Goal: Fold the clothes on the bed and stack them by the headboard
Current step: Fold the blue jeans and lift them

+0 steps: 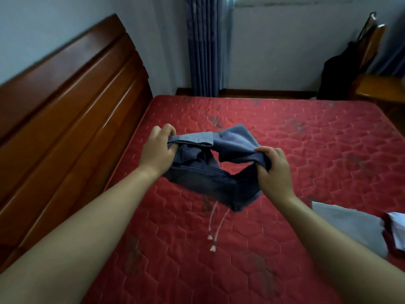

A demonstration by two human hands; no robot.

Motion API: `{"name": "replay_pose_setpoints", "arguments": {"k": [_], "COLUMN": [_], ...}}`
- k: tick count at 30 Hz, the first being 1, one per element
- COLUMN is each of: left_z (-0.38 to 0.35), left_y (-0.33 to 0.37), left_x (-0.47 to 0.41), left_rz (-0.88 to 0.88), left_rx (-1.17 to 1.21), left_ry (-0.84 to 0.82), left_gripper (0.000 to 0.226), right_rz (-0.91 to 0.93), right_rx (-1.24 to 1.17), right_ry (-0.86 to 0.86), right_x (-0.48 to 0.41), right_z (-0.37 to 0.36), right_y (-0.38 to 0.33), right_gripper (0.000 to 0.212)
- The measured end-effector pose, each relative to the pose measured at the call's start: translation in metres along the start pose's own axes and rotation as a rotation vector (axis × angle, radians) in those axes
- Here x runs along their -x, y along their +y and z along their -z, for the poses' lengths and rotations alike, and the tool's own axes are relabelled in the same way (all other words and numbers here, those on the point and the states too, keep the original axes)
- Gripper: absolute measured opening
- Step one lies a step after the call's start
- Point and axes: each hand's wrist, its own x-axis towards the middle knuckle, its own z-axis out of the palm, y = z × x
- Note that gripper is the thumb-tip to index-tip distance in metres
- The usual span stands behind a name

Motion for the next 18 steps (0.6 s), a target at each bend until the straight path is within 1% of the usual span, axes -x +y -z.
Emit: {"name": "replay_pose_setpoints", "arguments": {"k": [2,4,6,8,10,11,14,18], "left_z": [-0.013,-0.039,-0.074,-0.113,-0.153,-0.172,-0.226,-0.301], "left_y": [-0.010,-0.029,-0.055,-0.084,-0.110,-0.121,-0.145,-0.166], "left_x": [0.016,0.044,0.077,0.109,0.132,0.140,0.141,0.107], "left_rz": [0.011,0.066,0.130,0.215,0.287,0.305,0.295,0.261], "left_rx": [0.020,0.023,-0.005,-0.043,-0.069,-0.080,-0.078,-0.089], "left_ry": [-0.057,-0.166,-0.322,-0.511,-0.664,-0.709,-0.749,-0.712], "left_gripper": [0.015,0.017,0.018,0.022,0.027,0.029,0.033,0.035], "right_rz": [-0.022,-0.114,-0.246,-0.333,-0.369,-0.374,-0.353,-0.340], "right_rx": [0.036,0.090,0.164,0.221,0.245,0.251,0.248,0.245], "right_ry": [-0.052,-0.150,-0.333,-0.495,-0.555,-0.570,-0.572,-0.515], "right_x": [0.019,0.047,0.080,0.109,0.125,0.129,0.122,0.090], "right_z": [-0.003,-0.013,-0.030,-0.053,-0.080,-0.094,-0.140,-0.200], "right_y": [0.015,0.041,0.073,0.108,0.139,0.152,0.190,0.240], "right_gripper": [0.039,0.037,0.041,0.051,0.053,0.052,0.045,0.040]}}
